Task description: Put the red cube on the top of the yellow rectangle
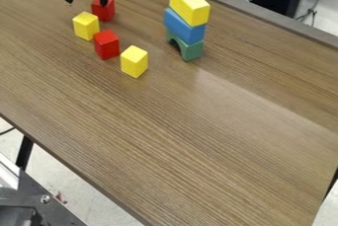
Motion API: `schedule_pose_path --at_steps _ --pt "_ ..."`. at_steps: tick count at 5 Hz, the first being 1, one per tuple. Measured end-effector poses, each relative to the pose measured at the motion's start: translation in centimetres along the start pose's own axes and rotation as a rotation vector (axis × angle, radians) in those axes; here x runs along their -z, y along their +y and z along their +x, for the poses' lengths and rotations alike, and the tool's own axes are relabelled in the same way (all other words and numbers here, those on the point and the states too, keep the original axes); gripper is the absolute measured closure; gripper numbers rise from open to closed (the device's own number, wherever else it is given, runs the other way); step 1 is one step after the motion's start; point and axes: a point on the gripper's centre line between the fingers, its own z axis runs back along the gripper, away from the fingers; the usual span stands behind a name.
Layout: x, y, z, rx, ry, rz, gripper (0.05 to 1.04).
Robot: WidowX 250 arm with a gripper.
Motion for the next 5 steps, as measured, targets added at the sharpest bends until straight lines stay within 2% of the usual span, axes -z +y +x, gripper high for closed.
schedule_pose_path --at_steps 1,2,5 --pt "1.8 0.0 -0.7 0.0 0.049 -0.002 0.083" --pt "2.4 -0.1 -0.9 0.009 0.067 -0.004 0.083" --pt "2.2 -1.1 -0.4 0.084 0.046 -0.003 0.083"
